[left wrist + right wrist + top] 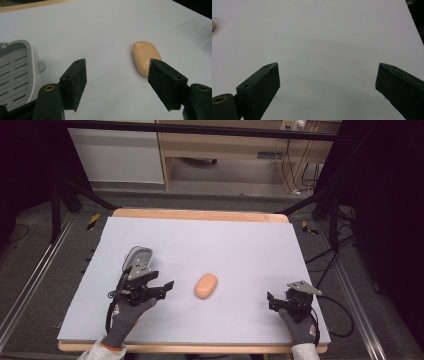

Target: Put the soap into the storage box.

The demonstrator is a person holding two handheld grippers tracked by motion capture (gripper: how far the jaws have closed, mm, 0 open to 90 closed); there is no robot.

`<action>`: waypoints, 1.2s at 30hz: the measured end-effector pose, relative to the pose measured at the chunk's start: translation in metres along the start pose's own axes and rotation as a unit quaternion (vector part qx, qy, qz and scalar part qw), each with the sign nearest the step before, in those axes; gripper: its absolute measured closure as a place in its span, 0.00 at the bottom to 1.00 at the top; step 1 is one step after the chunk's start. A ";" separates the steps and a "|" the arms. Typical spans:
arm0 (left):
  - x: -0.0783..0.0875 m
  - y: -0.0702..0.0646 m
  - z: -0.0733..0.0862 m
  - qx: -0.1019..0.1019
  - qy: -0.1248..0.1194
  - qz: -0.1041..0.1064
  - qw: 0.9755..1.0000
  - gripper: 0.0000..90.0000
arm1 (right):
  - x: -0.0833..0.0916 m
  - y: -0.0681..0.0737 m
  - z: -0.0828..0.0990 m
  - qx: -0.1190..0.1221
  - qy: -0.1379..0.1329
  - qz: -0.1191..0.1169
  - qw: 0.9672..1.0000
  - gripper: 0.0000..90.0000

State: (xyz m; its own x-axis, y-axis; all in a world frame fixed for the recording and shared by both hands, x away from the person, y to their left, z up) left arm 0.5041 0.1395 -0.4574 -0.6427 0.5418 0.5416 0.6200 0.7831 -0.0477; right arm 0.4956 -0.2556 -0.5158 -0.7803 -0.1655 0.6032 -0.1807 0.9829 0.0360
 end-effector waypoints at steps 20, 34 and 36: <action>-0.039 -0.030 -0.020 -0.021 0.023 0.018 0.999 0.31 | -0.002 0.001 0.000 0.005 0.003 -0.002 1.000 0.06; -0.063 -0.047 -0.028 -0.032 0.037 0.026 0.998 0.30 | -0.003 0.002 0.001 0.004 0.007 -0.003 1.000 0.06; -0.067 -0.048 -0.028 -0.034 0.040 0.025 0.998 0.29 | -0.003 0.003 0.001 0.003 0.007 -0.004 1.000 0.06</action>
Point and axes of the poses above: each handheld gripper's, and its own axes: x roughly backward along the jaws, z roughly out of its underside, y roughly to its left, the point moved 8 cm from there along -x, roughly forward along the jaws, and after that the axes turned 3 degrees about -x, right-handed, at the moved point
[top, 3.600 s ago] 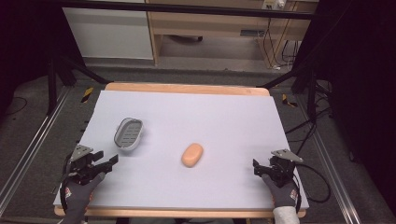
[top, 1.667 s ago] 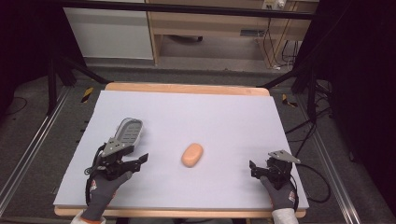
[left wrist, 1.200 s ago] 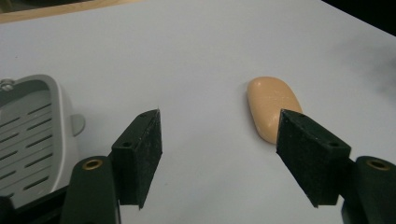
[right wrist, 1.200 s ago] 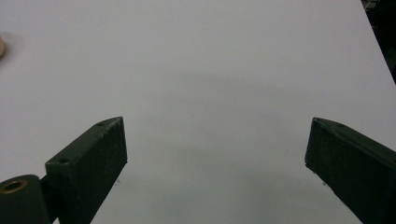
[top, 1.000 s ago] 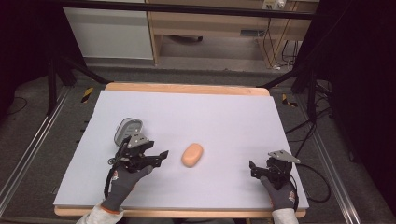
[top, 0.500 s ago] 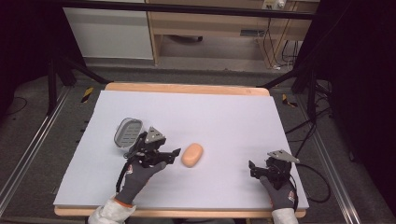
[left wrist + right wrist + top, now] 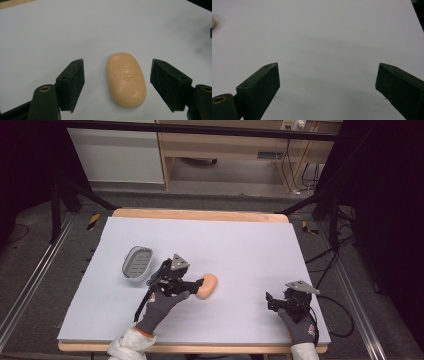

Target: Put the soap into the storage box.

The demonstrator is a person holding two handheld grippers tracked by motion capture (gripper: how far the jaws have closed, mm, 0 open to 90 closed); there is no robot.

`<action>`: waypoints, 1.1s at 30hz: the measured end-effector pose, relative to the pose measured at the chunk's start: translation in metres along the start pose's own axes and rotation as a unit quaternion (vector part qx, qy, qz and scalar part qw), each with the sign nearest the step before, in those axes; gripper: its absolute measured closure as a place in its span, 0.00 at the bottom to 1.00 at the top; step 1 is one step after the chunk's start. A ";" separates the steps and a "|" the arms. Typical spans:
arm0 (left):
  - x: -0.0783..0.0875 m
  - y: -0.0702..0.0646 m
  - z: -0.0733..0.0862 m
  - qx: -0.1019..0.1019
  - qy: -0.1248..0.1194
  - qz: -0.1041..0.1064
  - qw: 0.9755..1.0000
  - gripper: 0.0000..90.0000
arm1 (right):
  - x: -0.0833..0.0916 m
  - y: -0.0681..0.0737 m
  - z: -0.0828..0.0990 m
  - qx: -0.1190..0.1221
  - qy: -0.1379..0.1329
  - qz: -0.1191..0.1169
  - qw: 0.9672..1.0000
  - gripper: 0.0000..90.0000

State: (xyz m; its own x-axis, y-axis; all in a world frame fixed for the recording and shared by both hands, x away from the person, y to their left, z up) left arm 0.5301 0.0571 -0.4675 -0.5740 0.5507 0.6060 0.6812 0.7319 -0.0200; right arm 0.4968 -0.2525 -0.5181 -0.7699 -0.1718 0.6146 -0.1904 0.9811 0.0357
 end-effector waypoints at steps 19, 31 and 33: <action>-0.030 -0.014 0.000 -0.017 0.035 -0.001 0.999 0.28 | -0.001 0.002 0.000 0.003 0.004 -0.002 1.000 0.06; -0.044 -0.016 0.007 -0.026 0.062 -0.007 0.998 0.27 | -0.002 0.003 0.001 0.008 0.010 -0.005 1.000 0.06; -0.046 -0.017 0.007 -0.026 0.064 -0.006 0.998 0.27 | -0.002 0.003 0.002 0.008 0.010 -0.006 1.000 0.06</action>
Point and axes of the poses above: each handheld gripper's, and its own axes: x roughly backward along the jaws, z roughly out of its underside, y roughly to its left, the point moved 8 cm from there along -x, roughly forward along the jaws, and after that the axes turned 3 degrees about -x, right-handed, at the moved point
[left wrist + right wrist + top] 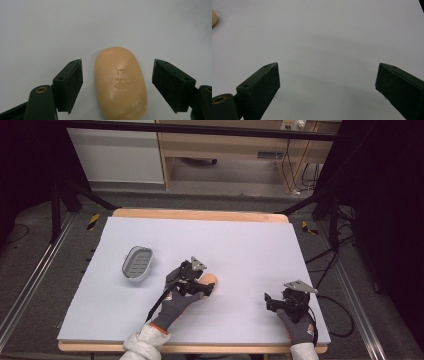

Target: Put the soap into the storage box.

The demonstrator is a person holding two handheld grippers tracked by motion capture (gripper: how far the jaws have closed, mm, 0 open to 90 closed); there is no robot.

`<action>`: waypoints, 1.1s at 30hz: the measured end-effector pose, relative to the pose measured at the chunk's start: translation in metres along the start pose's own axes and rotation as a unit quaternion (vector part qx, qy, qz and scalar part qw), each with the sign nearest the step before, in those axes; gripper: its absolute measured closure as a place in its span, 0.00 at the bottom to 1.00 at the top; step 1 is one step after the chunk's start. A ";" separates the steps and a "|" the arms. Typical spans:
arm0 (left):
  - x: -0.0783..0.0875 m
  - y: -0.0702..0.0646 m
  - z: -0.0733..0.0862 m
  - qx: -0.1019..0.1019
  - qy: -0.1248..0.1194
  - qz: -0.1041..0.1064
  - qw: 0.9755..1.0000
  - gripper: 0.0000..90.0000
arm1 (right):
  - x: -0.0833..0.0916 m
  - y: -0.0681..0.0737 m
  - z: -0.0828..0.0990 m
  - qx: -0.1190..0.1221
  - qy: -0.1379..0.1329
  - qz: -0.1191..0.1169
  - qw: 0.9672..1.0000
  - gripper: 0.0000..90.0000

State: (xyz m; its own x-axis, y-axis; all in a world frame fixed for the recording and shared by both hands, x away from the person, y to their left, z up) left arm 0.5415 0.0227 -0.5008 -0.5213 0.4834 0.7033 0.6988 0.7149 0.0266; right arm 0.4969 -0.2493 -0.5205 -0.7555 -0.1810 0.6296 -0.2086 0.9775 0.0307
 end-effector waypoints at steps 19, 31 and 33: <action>-0.022 -0.005 0.014 -0.004 0.043 -0.001 0.999 0.26 | -0.001 0.002 0.001 -0.002 0.006 -0.003 1.000 0.06; -0.028 -0.006 0.018 0.002 0.054 0.002 0.999 0.31 | -0.001 0.002 0.001 0.000 0.007 -0.005 1.000 0.06; -0.028 -0.006 0.018 0.002 0.055 0.001 0.998 0.31 | -0.001 0.002 0.001 -0.001 0.007 -0.004 1.000 0.06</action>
Point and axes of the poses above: each handheld gripper's, and its own axes: x roughly backward along the jaws, z roughly out of its underside, y roughly to its left, the point moved 8 cm from there along -x, roughly forward along the jaws, and after that the axes turned 3 degrees about -x, right-handed, at the moved point
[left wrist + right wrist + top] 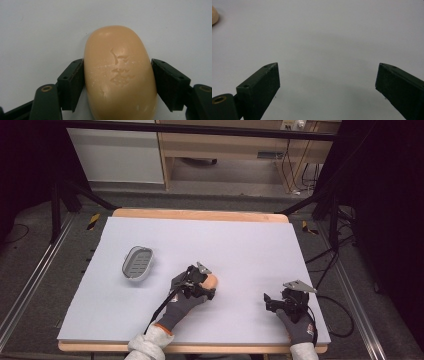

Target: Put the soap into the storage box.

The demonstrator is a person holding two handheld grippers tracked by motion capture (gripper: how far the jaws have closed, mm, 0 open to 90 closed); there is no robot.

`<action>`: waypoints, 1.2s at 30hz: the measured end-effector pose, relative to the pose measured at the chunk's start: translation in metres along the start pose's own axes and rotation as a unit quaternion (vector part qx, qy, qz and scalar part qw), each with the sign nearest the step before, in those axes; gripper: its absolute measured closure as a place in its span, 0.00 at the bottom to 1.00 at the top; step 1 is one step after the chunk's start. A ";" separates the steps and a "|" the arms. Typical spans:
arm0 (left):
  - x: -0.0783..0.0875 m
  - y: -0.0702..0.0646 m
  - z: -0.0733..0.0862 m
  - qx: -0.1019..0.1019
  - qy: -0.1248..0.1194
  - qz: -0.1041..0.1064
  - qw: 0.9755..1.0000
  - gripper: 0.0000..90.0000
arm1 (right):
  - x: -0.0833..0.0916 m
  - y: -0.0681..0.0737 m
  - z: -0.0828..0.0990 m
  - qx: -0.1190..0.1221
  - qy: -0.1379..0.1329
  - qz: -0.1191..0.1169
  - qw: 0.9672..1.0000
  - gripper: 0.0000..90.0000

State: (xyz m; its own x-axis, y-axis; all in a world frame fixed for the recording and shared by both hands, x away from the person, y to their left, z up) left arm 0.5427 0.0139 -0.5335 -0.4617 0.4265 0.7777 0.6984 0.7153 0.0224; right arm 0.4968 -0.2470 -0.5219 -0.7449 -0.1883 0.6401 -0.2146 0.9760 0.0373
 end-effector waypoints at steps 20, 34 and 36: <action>0.015 0.001 -0.004 -0.004 -0.007 0.002 1.000 0.34 | 0.000 0.000 0.000 0.001 0.000 -0.001 1.000 0.06; 0.054 0.009 -0.004 -0.009 -0.038 0.008 0.999 0.34 | 0.000 0.000 0.000 -0.002 0.001 0.001 1.000 0.06; 0.059 0.012 -0.001 -0.009 -0.040 0.008 0.999 0.34 | 0.000 -0.001 0.000 -0.001 0.000 0.001 1.000 0.06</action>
State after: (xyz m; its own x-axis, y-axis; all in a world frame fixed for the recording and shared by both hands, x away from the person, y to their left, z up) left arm 0.5248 0.0466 -0.4867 -0.4916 0.4812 0.7258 0.7157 0.6980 0.0219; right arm 0.4971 -0.2475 -0.5222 -0.7455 -0.1862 0.6399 -0.2119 0.9766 0.0372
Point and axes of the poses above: each handheld gripper's, and its own axes: x roughly backward along the jaws, z roughly out of its underside, y roughly to its left, the point moved 8 cm from there along -x, roughly forward along the jaws, and after that the axes turned 3 degrees about -x, right-handed, at the moved point
